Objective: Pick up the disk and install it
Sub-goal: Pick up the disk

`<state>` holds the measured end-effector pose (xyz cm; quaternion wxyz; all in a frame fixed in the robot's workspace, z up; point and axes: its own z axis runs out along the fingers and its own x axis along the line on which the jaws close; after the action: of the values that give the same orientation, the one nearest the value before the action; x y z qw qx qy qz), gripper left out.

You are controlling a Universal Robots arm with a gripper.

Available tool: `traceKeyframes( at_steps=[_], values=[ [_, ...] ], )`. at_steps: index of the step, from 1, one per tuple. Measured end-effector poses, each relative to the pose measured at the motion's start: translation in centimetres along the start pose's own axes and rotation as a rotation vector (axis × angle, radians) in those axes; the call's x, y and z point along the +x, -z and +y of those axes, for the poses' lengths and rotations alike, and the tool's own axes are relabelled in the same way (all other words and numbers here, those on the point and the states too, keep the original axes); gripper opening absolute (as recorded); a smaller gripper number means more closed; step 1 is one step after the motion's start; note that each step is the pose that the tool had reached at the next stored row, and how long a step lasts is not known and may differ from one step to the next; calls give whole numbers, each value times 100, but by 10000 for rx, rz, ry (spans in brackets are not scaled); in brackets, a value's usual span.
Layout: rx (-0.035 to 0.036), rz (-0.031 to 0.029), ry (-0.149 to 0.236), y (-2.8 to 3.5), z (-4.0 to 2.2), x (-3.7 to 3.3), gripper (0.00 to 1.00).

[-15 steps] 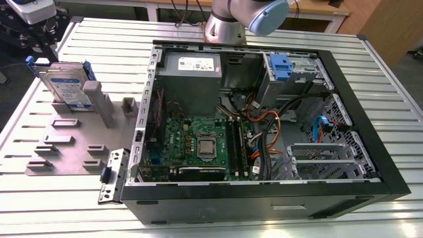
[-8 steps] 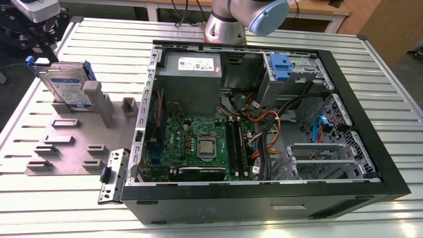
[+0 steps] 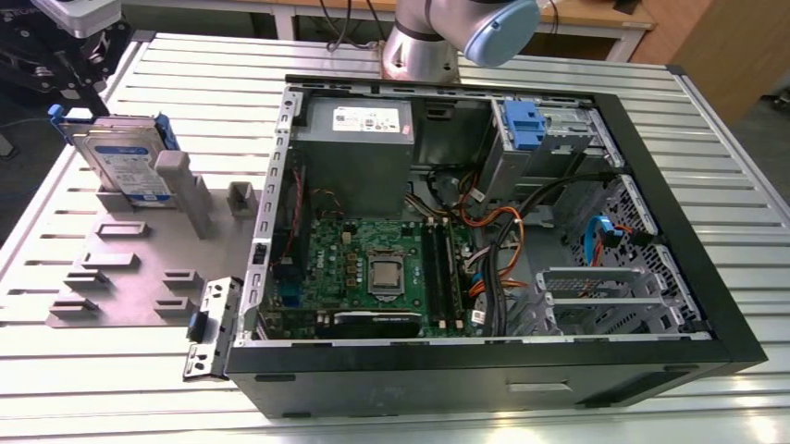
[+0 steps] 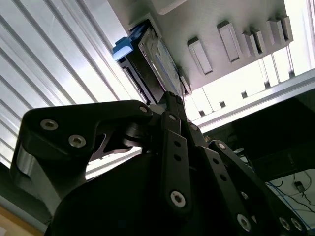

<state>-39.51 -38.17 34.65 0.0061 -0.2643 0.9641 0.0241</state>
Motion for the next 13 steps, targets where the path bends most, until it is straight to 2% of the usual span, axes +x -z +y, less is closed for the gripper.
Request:
traceKeyframes(
  at_steps=[13],
  values=[
    [0,1,33,0,0,0,11]
  ],
)
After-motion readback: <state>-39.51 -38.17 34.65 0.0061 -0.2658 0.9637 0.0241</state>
